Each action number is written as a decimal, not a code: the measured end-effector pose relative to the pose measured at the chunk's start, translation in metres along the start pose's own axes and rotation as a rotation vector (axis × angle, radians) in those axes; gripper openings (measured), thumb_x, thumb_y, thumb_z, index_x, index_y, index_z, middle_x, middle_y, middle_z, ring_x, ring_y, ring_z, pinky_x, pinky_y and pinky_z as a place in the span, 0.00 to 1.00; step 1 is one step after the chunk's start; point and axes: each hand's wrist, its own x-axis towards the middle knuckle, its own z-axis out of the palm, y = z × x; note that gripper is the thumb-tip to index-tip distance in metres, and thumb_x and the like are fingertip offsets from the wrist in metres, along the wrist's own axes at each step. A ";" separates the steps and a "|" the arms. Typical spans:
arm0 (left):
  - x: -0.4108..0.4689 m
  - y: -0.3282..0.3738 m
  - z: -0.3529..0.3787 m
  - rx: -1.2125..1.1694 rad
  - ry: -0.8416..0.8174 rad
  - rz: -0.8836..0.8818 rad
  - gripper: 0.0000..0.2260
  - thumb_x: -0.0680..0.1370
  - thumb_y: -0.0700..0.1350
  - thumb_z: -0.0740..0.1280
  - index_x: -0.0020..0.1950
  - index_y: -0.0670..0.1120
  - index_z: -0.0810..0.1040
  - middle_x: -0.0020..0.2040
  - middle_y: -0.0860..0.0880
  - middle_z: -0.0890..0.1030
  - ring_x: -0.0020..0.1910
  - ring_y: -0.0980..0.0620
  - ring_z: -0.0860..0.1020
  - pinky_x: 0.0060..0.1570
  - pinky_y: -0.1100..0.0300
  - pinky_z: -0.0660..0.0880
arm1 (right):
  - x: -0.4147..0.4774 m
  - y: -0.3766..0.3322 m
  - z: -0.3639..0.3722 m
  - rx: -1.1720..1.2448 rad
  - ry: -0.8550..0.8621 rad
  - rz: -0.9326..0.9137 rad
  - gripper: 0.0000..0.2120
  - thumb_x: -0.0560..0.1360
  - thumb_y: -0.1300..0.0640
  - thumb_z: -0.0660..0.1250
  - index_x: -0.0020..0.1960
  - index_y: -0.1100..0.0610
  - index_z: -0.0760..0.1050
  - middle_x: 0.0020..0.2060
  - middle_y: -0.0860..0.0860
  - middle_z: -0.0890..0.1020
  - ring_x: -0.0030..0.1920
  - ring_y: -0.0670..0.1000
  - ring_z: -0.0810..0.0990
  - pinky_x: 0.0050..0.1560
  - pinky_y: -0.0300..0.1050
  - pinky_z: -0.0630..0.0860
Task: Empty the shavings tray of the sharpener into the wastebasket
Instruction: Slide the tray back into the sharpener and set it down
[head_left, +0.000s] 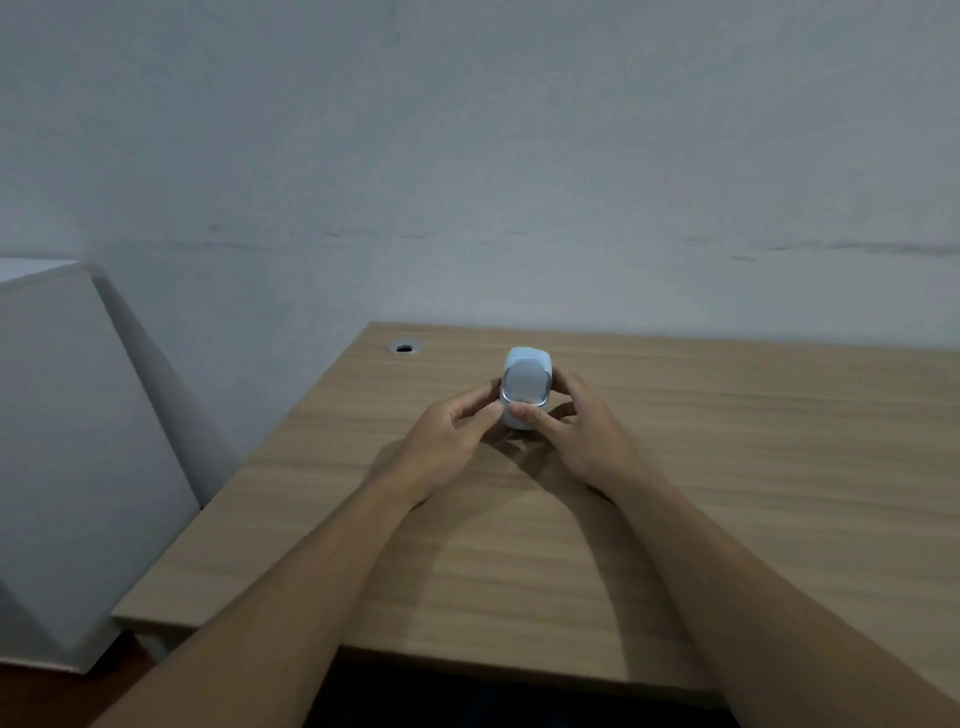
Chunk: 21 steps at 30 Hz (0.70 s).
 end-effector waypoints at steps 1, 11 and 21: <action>0.011 -0.002 0.001 0.014 -0.007 0.000 0.21 0.87 0.44 0.69 0.82 0.51 0.79 0.75 0.58 0.84 0.76 0.62 0.79 0.83 0.53 0.71 | 0.011 0.006 -0.001 -0.018 0.004 -0.008 0.28 0.78 0.40 0.78 0.76 0.41 0.78 0.66 0.35 0.84 0.41 0.43 0.84 0.48 0.34 0.80; 0.123 -0.026 0.013 0.128 -0.135 0.066 0.30 0.83 0.36 0.66 0.84 0.54 0.75 0.78 0.58 0.82 0.70 0.64 0.80 0.79 0.49 0.75 | 0.117 0.063 -0.018 -0.190 0.005 -0.007 0.22 0.80 0.42 0.77 0.73 0.41 0.80 0.44 0.40 0.82 0.34 0.44 0.75 0.38 0.31 0.72; 0.201 -0.046 0.019 0.147 -0.108 0.084 0.29 0.82 0.40 0.68 0.64 0.78 0.78 0.70 0.67 0.83 0.71 0.69 0.79 0.69 0.67 0.72 | 0.196 0.102 -0.015 -0.272 -0.019 -0.068 0.24 0.80 0.36 0.72 0.74 0.37 0.77 0.63 0.41 0.88 0.41 0.54 0.84 0.52 0.51 0.82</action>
